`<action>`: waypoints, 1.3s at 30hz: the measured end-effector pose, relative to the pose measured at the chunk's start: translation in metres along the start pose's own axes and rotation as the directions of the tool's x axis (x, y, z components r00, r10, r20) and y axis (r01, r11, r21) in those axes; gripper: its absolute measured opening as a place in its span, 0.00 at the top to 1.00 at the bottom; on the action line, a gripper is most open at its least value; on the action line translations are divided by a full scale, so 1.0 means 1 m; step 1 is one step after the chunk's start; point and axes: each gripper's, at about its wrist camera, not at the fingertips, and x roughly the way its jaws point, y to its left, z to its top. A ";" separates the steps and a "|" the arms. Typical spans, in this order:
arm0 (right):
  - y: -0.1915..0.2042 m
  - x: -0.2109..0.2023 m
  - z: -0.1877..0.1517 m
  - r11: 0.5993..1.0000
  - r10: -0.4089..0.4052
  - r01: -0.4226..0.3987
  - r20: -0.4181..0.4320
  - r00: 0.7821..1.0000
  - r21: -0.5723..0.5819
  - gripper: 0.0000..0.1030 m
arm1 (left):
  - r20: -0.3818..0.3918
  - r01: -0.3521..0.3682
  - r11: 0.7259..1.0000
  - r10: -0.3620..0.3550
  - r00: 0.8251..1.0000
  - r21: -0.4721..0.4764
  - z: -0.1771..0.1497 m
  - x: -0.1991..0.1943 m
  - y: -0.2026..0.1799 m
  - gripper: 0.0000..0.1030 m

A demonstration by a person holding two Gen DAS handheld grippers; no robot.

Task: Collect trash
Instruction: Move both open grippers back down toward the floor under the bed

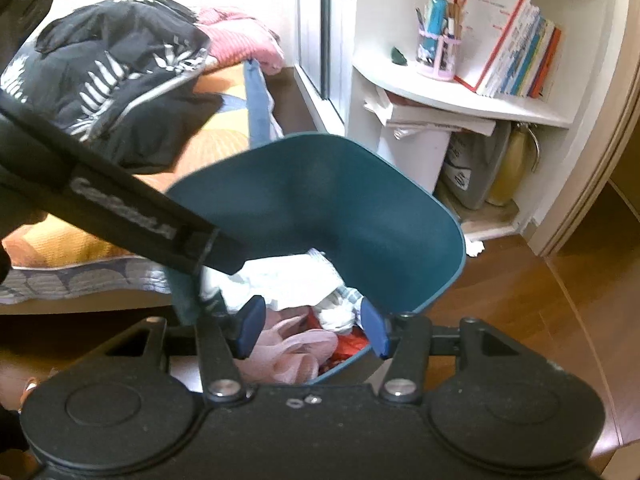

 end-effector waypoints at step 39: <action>0.346 0.132 -0.119 0.529 0.377 -0.693 -0.596 0.709 -0.490 0.49 | -0.325 -0.351 0.655 0.167 0.931 -0.669 -0.284 0.026 0.373 0.19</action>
